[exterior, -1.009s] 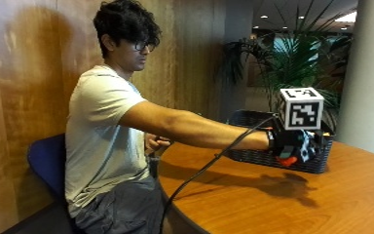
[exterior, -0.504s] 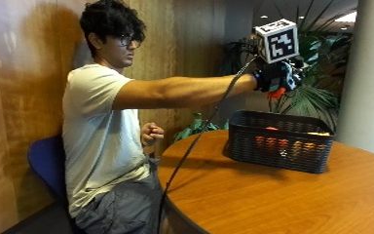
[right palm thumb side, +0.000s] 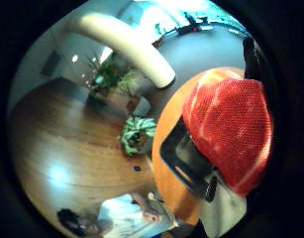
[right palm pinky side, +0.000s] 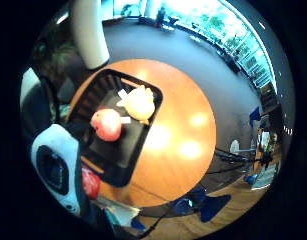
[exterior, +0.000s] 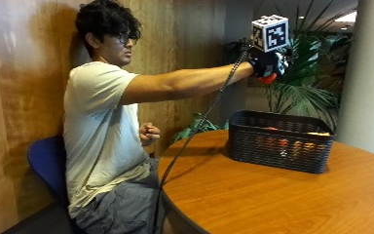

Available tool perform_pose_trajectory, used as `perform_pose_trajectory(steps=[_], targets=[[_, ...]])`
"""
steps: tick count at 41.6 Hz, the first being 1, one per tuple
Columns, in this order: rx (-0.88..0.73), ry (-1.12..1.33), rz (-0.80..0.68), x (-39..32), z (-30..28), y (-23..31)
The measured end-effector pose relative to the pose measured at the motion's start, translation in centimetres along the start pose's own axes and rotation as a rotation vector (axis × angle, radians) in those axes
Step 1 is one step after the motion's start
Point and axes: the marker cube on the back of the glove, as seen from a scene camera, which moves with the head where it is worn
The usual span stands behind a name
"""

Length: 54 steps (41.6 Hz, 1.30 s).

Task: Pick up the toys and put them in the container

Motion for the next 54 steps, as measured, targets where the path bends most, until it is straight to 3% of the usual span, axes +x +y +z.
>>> perform_pose_trajectory(steps=[25,40,54], targets=[[-0.033,-0.002,0.034,-2.2,4.2,-1.5],[-0.232,0.045,0.086,-0.5,4.8,0.2],[-0.148,-0.019,0.030,-1.7,3.7,0.2]])
